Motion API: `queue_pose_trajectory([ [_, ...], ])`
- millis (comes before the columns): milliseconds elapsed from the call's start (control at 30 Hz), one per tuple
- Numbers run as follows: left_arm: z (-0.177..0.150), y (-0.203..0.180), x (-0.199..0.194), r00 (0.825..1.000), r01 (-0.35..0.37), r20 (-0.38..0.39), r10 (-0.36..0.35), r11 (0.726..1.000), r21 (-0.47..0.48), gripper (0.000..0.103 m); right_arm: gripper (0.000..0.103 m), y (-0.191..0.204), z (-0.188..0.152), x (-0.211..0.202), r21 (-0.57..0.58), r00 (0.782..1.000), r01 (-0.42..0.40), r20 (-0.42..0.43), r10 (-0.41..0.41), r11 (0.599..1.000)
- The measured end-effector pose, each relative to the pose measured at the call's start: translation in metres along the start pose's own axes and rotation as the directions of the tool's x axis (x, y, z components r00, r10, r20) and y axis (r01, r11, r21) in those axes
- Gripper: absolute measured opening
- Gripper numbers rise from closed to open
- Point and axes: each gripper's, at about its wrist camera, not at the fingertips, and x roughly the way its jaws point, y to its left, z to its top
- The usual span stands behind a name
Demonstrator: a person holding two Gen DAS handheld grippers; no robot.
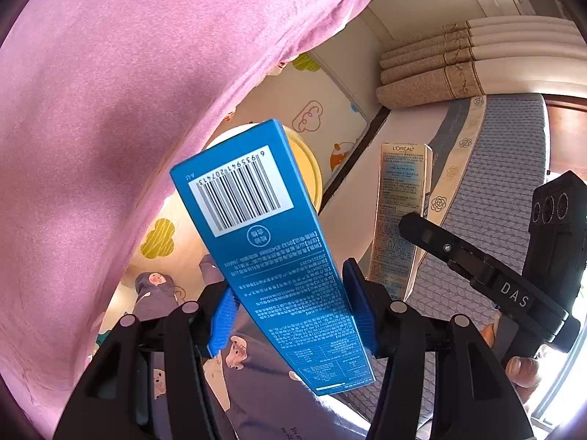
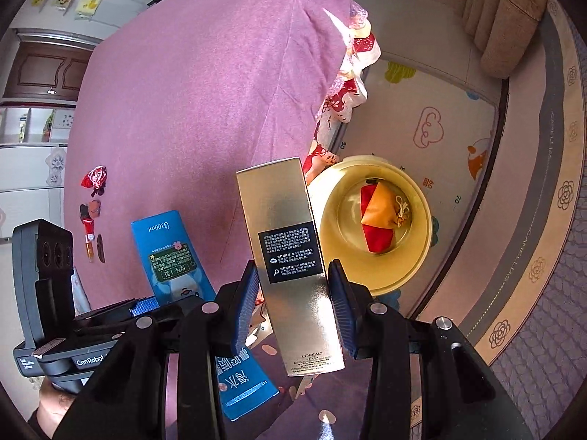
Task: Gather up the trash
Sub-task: 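Carry both boxes to the yellow basin and open both grippers over it, then move both tools back over the bed toward the socks and snack wrapper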
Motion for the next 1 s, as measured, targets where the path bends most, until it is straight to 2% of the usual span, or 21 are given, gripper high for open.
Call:
queue_pose_trajectory([
  [100, 0.006, -0.014, 0.009, 1.000, 0.005, -0.012, -0.005, 1.000, 0.016, 0.056, 0.040, -0.013, -0.001, -0.003, 0.037, 1.000, 0.006, 0.008, -0.007, 0.999],
  [133, 0.007, -0.015, 0.011, 1.000, 0.007, -0.019, -0.007, 1.000, 0.016, 0.057, 0.045, -0.018, -0.002, -0.004, 0.057, 1.000, 0.015, 0.014, -0.016, 0.998],
  [167, 0.007, -0.015, 0.014, 1.000, 0.005, -0.027, -0.004, 1.000, 0.015, 0.066, 0.049, -0.023, -0.002, -0.006, 0.075, 1.000, 0.014, 0.016, -0.015, 0.997],
  [233, 0.008, -0.017, 0.018, 0.999, -0.024, -0.034, 0.025, 0.999, 0.021, 0.073, 0.052, -0.032, -0.002, -0.007, 0.104, 1.000, 0.004, 0.021, -0.006, 0.995],
  [467, 0.004, -0.018, 0.026, 0.996, -0.064, -0.051, 0.067, 0.996, 0.058, 0.075, 0.052, -0.035, -0.002, -0.008, 0.106, 1.000, 0.007, 0.007, -0.008, 0.994],
  [733, 0.010, -0.015, 0.015, 0.998, -0.047, -0.026, 0.048, 0.997, 0.058, 0.075, 0.052, -0.019, 0.003, -0.003, 0.088, 1.000, -0.003, 0.000, 0.003, 0.996],
  [1000, 0.011, 0.010, -0.006, 1.000, -0.026, 0.012, 0.025, 1.000, 0.009, 0.076, 0.052, 0.013, 0.005, 0.004, 0.033, 1.000, -0.001, -0.014, 0.001, 0.999],
])
